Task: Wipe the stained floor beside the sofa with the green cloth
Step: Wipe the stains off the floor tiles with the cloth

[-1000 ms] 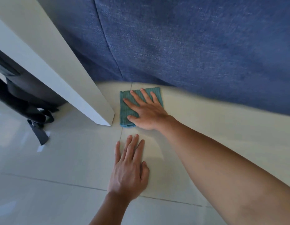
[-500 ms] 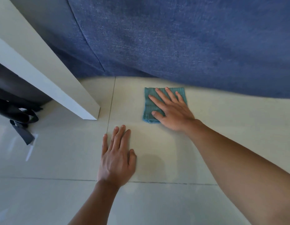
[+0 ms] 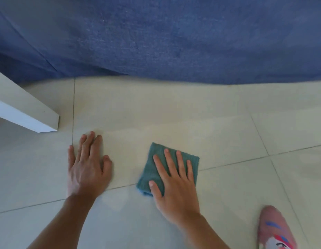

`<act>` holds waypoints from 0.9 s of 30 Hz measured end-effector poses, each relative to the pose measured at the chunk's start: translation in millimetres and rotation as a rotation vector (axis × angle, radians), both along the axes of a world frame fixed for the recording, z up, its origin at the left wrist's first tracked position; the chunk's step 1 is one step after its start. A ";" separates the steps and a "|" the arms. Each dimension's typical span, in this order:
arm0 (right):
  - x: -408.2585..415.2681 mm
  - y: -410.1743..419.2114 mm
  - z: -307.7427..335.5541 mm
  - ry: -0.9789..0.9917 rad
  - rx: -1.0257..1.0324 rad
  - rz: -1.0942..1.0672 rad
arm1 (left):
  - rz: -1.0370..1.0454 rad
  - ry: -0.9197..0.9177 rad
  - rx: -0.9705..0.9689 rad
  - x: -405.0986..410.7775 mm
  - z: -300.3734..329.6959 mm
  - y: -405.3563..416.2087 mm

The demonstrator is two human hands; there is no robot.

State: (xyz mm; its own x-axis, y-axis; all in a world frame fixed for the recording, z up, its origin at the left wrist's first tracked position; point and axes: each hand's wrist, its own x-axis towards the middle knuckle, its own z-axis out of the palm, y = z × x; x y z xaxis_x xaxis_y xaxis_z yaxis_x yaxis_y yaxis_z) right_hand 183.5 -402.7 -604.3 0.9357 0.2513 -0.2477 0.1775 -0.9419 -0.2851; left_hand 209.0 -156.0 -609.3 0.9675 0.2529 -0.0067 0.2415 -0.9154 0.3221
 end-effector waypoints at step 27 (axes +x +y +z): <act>0.0 24.2 -4.1 -0.035 -0.036 0.008 | -0.006 -0.014 -0.024 -3.2 -2.2 6.4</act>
State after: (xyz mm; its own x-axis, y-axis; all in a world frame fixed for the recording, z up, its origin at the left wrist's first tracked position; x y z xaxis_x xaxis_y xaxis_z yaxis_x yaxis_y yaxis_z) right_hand 183.5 -378.5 -608.4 0.9420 0.2504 -0.2234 0.1944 -0.9499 -0.2448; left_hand 205.8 -149.6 -611.5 0.9691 0.2468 0.0007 0.2312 -0.9088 0.3473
